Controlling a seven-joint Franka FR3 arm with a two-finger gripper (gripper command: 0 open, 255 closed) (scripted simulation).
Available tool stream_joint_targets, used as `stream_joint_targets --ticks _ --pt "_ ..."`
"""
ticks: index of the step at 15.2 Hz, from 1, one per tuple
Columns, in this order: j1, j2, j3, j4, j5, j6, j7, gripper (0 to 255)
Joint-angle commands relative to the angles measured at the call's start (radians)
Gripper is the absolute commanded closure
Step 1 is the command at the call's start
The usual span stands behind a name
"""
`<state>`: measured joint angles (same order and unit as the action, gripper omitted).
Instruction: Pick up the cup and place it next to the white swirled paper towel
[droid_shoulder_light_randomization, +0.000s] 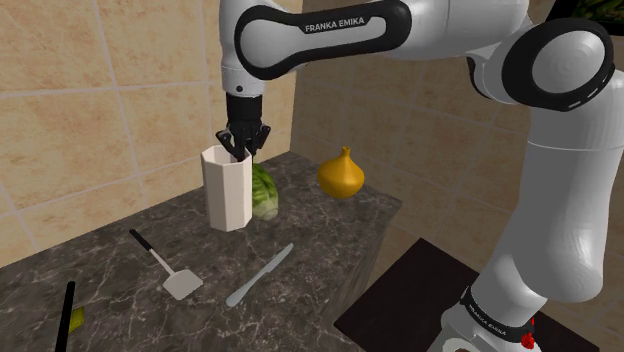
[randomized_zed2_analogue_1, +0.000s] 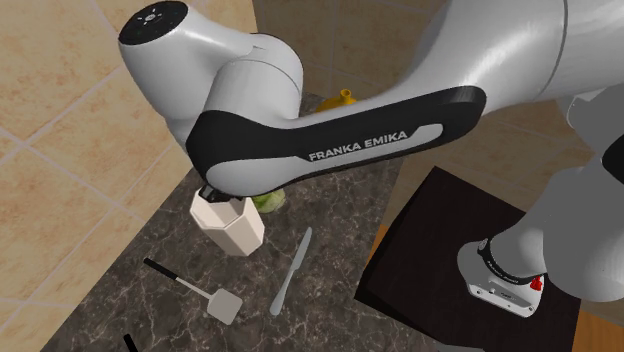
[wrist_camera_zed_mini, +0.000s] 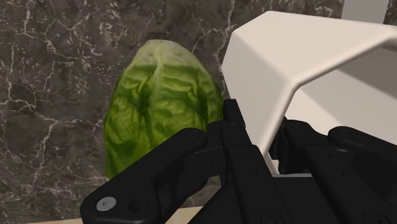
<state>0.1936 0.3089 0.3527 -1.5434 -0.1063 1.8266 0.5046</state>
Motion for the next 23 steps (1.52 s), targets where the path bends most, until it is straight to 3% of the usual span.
stream_joint_targets --ticks 1,13,23 --pt "0.002 0.001 0.001 0.03 0.0 -0.029 0.0 255" --pt "0.016 0.015 0.005 0.212 -0.003 -0.197 -0.002 255" --pt "0.043 0.068 0.006 0.427 -0.021 -0.36 0.001 255"
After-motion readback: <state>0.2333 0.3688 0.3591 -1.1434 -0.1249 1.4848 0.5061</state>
